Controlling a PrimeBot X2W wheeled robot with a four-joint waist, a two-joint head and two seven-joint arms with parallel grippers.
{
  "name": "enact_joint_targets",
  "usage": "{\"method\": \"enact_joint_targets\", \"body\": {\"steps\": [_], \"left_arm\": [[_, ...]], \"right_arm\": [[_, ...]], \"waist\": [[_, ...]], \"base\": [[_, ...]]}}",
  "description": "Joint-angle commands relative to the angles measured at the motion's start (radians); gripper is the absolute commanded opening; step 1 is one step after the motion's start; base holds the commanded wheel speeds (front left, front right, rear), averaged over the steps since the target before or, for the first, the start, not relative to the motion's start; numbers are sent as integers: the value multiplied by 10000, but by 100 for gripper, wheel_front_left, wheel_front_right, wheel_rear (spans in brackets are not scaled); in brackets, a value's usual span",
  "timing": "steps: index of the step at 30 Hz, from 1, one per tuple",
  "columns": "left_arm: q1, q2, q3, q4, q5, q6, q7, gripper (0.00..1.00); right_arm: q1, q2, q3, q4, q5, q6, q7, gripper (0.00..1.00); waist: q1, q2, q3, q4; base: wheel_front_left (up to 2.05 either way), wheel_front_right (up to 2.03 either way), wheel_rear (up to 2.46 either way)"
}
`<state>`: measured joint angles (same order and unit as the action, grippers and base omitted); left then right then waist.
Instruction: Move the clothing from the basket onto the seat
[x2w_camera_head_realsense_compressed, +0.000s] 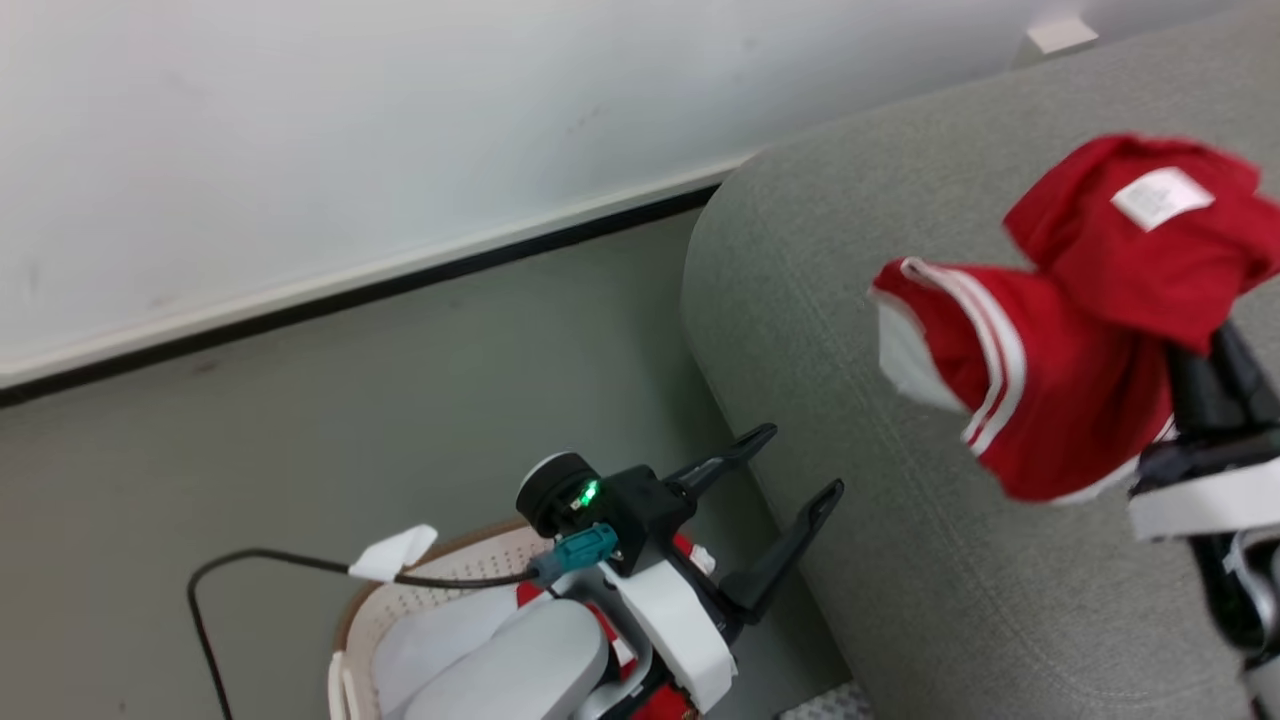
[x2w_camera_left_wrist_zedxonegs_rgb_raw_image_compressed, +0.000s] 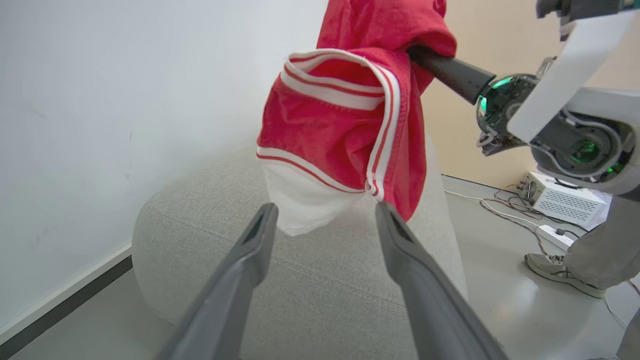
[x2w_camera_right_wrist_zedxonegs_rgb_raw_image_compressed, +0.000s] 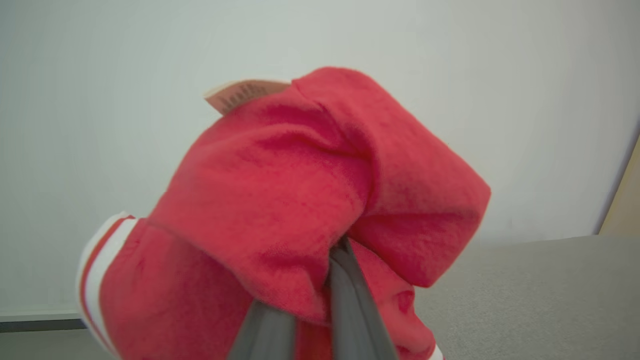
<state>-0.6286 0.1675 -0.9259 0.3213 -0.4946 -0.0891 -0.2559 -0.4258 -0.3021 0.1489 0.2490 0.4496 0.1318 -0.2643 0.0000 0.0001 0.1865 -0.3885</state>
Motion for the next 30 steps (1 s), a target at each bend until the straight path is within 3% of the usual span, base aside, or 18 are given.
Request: {"method": "enact_joint_targets", "body": {"steps": [1, 16, 24, 30], "left_arm": [[-156, 111, 5, -55, 135, -27, 59, 100], [-1516, 853, 187, -1027, 621, 66, 697, 100], [-1838, 1060, 369, -1246, 656, 169, 691, 100], [-1884, 1081, 420, -1203, 594, 227, 563, 100]], "right_arm": [[-474, -245, -47, 157, 108, -22, -1, 0], [-5277, -2665, -214, 3495, 1305, -22, 0, 0], [-6479, -2897, 263, 5535, 798, -23, 384, 0], [-6694, -2741, 1338, 7299, 1201, -23, 2237, 0]], "waist": [[0, -1, 473, 188], [0, -1, 3770, 1498], [0, -1, 4531, 1885], [0, -1, 4699, 2116]], "base": [[0, 0, 0], [0, 0, 0], [0, 0, 0], [0, 0, 0]]}}
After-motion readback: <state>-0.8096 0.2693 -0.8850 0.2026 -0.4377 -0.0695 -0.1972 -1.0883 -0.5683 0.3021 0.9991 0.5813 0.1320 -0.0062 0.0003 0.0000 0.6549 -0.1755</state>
